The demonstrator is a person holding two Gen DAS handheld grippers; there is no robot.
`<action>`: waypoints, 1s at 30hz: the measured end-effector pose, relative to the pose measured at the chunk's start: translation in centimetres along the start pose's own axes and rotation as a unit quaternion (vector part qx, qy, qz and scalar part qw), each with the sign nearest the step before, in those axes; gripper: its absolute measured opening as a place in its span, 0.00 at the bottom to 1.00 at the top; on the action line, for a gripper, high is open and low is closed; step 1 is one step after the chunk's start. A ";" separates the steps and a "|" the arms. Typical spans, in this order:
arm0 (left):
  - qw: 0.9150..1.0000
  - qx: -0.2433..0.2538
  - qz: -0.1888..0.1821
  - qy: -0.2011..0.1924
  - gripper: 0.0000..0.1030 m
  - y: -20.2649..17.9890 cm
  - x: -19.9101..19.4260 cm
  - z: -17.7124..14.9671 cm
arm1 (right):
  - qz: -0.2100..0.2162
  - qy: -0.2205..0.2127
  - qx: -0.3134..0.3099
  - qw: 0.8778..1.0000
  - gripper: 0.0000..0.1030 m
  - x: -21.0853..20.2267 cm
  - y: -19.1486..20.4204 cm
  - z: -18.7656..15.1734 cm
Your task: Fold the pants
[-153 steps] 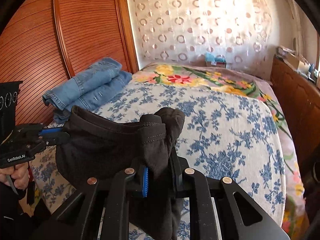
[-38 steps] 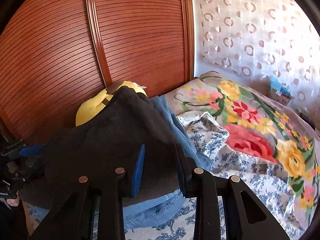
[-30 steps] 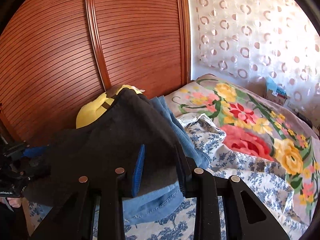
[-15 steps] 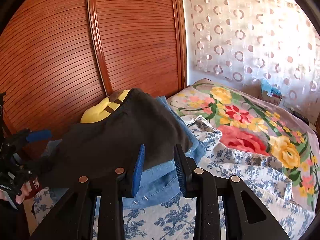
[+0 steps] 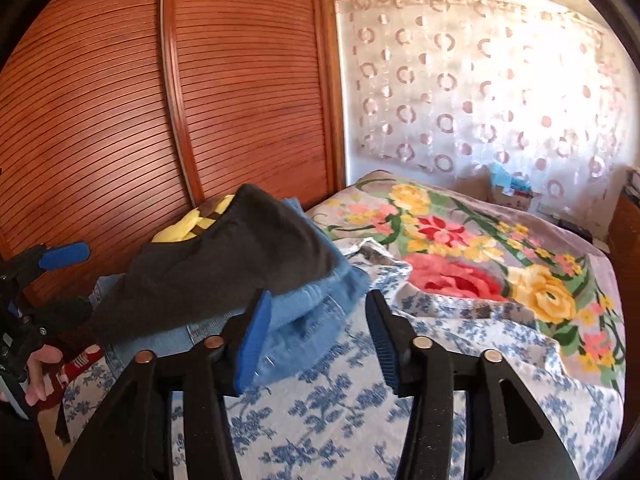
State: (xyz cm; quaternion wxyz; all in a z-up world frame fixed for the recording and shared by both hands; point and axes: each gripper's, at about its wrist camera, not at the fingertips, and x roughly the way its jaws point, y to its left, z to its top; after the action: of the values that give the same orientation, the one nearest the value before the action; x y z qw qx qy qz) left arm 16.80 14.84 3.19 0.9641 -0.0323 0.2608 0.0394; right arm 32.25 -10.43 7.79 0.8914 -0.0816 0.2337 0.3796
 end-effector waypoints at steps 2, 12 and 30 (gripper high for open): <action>1.000 0.002 -0.003 0.001 0.88 -0.7 -0.2 -0.1 | -0.014 -0.002 0.004 1.000 0.60 -0.8 0.2 -0.5; 1.000 0.000 -0.022 -0.002 0.88 -3.5 -1.3 -0.8 | -0.090 -0.023 0.044 0.995 0.69 -6.4 1.4 -3.8; 0.997 0.039 -0.070 0.007 0.88 -11.4 -5.0 -3.7 | -0.167 -0.044 0.088 0.981 0.69 -15.2 8.0 -9.2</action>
State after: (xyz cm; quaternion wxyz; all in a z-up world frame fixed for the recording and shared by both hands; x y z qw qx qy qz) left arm 11.69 2.89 3.07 0.9632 -0.0134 0.2656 -0.0390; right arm 14.09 -17.48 7.23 0.9554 -0.0239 0.2099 0.2063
